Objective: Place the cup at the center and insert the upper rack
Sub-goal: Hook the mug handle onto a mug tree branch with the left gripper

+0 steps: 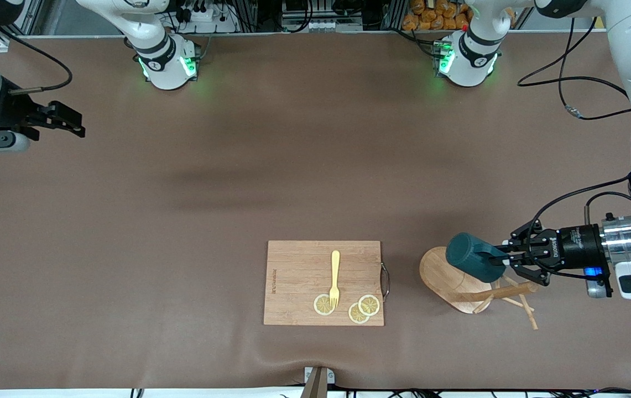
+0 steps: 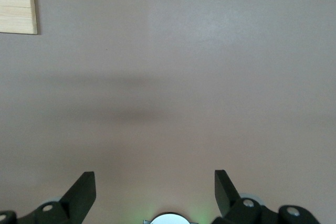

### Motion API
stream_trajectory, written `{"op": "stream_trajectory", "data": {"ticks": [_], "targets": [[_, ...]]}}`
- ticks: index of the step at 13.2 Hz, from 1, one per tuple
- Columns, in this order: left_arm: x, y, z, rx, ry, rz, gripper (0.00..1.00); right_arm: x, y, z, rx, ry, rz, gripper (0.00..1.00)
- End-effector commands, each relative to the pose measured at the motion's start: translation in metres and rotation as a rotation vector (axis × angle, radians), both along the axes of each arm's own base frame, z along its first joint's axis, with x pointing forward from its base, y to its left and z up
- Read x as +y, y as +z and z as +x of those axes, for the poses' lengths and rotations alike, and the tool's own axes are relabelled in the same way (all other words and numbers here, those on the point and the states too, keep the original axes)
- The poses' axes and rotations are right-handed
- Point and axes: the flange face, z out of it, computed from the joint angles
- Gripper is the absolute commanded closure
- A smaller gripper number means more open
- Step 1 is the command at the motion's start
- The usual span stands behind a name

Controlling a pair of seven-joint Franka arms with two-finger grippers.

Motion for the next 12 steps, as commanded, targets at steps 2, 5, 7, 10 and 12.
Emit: {"op": "stream_trajectory", "data": {"ticks": [2,5,7,10,12], "targets": [[0.008,-0.006,0.001,0.001,-0.008,-0.026,1.0,0.008,0.004,-0.008,-0.001,-0.011,-0.006,0.0],[0.02,-0.011,0.003,-0.001,0.017,-0.074,1.0,0.008,0.003,-0.008,-0.001,-0.011,-0.006,0.0],[0.026,-0.013,0.004,-0.005,0.021,-0.077,1.0,0.008,0.003,-0.008,-0.001,-0.011,-0.006,0.0],[0.027,-0.018,0.005,0.001,0.024,-0.084,1.0,0.008,0.004,-0.007,-0.007,-0.012,-0.006,0.0],[0.029,-0.022,0.006,0.006,0.035,-0.1,1.0,0.008,0.004,-0.007,-0.006,-0.012,-0.006,0.0]]}}
